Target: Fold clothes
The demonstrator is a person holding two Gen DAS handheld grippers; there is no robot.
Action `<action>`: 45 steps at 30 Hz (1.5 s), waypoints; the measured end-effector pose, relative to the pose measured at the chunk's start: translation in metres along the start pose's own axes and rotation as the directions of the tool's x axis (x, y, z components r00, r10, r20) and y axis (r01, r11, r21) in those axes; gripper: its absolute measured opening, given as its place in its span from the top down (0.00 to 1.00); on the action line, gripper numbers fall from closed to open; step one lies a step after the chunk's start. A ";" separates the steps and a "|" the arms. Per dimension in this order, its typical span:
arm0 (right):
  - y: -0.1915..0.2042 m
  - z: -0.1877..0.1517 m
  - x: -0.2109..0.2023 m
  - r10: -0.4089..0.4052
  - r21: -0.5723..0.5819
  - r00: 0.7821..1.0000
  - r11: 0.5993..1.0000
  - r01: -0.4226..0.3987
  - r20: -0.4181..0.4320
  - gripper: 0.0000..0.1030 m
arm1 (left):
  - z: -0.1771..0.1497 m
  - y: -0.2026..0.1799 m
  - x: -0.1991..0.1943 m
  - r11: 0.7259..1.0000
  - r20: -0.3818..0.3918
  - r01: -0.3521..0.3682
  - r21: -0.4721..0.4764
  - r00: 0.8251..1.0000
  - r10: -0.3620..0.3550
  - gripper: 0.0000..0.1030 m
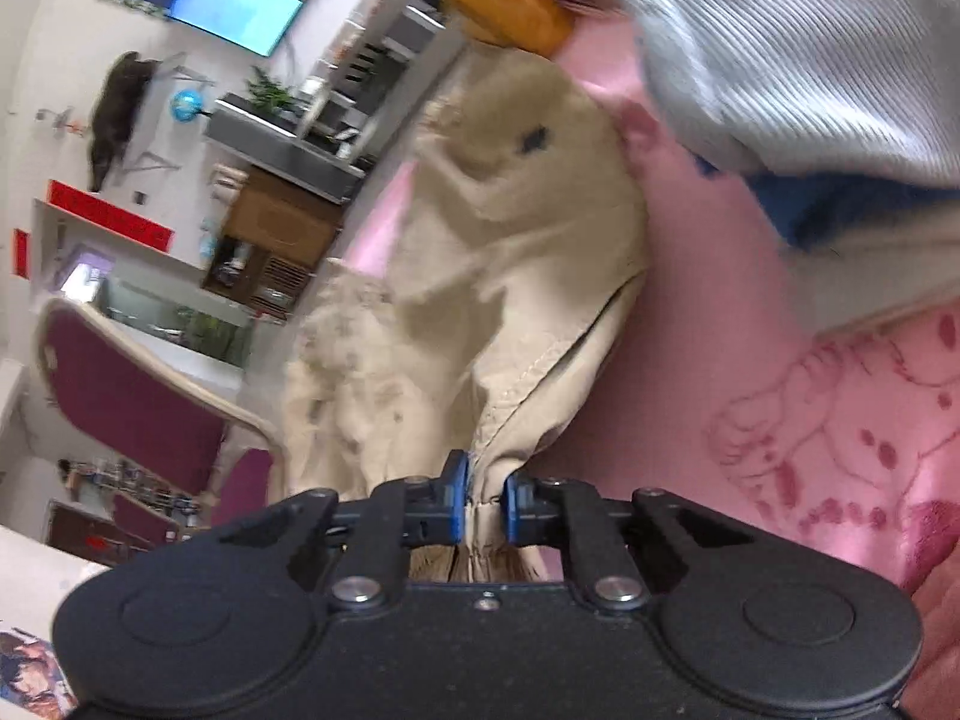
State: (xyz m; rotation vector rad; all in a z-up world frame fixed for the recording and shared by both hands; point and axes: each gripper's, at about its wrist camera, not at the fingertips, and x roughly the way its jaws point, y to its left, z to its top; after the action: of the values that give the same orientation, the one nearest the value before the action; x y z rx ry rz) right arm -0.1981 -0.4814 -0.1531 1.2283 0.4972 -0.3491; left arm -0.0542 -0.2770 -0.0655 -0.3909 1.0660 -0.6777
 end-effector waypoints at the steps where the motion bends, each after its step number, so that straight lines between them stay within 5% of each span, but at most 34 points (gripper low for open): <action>1: 0.006 0.000 -0.005 0.013 -0.006 1.000 1.000 -0.013 0.000 0.89 | 0.005 -0.007 -0.012 1.000 0.026 0.009 0.013 1.000 -0.009 0.82; 6: 0.025 -0.003 -0.027 0.029 -0.054 1.000 0.998 -0.029 -0.012 0.89 | 0.002 -0.023 -0.054 0.997 0.059 0.022 0.071 0.998 -0.027 0.82; 9: 0.021 -0.010 -0.034 -0.031 -0.095 0.999 0.995 0.028 -0.026 0.89 | -0.019 -0.009 -0.032 0.994 -0.038 -0.080 0.079 0.996 0.083 0.78; 11: 0.012 -0.016 -0.026 -0.116 -0.111 0.992 0.988 0.110 -0.050 0.86 | -0.033 0.003 -0.014 0.984 -0.112 -0.158 0.084 0.980 0.167 0.74; 13: 0.000 -0.022 -0.011 -0.245 -0.137 0.965 0.963 0.231 -0.091 0.81 | -0.048 0.008 0.000 0.959 -0.156 -0.259 0.114 0.949 0.274 0.65; 16: 0.004 -0.030 -0.010 -0.404 -0.267 0.913 0.888 0.375 -0.062 0.59 | -0.059 -0.007 -0.006 0.913 -0.128 -0.326 0.245 0.923 0.364 0.64; 19: 0.022 -0.026 -0.029 -0.384 -0.360 0.923 0.859 0.364 0.017 0.31 | -0.058 -0.024 -0.029 0.869 -0.026 -0.362 0.339 0.919 0.393 0.56; 23: 0.044 -0.011 -0.051 -0.321 -0.412 0.944 0.852 0.322 0.075 0.26 | -0.049 -0.036 -0.054 0.852 0.069 -0.378 0.362 0.923 0.380 0.53; 29: 0.084 0.001 -0.060 -0.199 -0.453 0.975 0.864 0.222 0.098 0.25 | -0.034 -0.055 -0.073 0.832 0.202 -0.390 0.395 0.920 0.335 0.36; 32: 0.106 0.006 -0.059 -0.157 -0.483 0.981 0.854 0.193 0.115 0.24 | -0.025 -0.057 -0.083 0.819 0.269 -0.416 0.395 0.905 0.330 0.34; 35: 0.124 0.012 -0.061 -0.110 -0.509 0.986 0.846 0.160 0.127 0.24 | -0.010 -0.047 -0.088 0.835 0.286 -0.415 0.361 0.902 0.324 0.34; 42: 0.143 0.038 -0.050 -0.050 -0.530 0.989 0.840 0.115 0.136 0.21 | 0.022 -0.022 -0.073 0.871 0.278 -0.404 0.281 0.903 0.329 0.43; 45: 0.139 0.056 -0.034 -0.011 -0.495 0.990 0.865 0.080 0.141 0.37 | 0.032 -0.026 -0.053 0.868 0.270 -0.389 0.310 0.911 0.312 0.54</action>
State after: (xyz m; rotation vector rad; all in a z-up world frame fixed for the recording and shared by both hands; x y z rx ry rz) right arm -0.1462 -0.4928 -0.0094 0.6827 0.4641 -0.3141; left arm -0.0508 -0.2613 -0.0003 0.0532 0.7609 -0.4738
